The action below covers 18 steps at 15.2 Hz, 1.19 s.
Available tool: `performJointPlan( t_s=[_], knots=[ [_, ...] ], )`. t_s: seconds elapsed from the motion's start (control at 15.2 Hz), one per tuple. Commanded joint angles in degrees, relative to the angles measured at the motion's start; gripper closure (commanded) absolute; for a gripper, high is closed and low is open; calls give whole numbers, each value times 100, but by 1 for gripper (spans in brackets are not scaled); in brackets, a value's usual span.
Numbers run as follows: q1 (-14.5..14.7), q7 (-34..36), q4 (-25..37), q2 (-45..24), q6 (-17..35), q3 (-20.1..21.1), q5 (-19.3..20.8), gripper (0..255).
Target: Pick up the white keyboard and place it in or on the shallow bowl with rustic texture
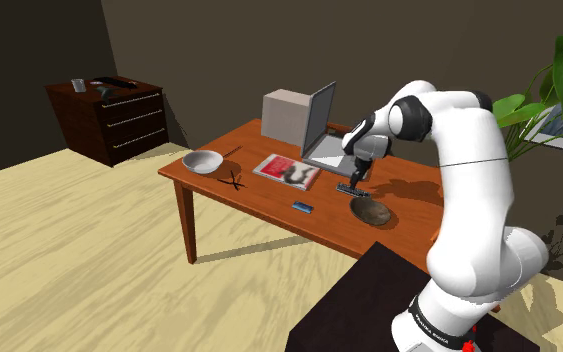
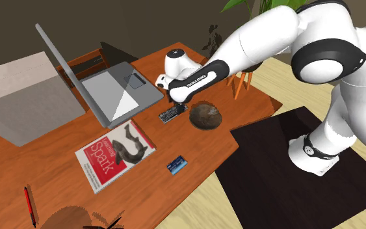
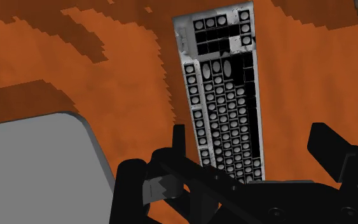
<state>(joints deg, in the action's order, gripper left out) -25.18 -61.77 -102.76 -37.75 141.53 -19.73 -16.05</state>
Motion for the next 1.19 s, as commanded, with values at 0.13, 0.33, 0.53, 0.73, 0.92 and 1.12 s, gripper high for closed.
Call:
performJointPlan(
  t_s=[0.13,0.33,0.53,0.73,0.92,1.12],
  knots=[
    [-121,-63,253,-349,93,93,-90,0],
    [-174,-96,326,-540,213,154,-147,0],
    [-202,-112,369,-643,273,186,-175,0],
    [-202,-112,369,-643,273,186,-174,0],
    [-202,-112,368,-642,273,186,-174,0],
    [-203,-113,367,-644,276,187,-175,255]
  ],
)
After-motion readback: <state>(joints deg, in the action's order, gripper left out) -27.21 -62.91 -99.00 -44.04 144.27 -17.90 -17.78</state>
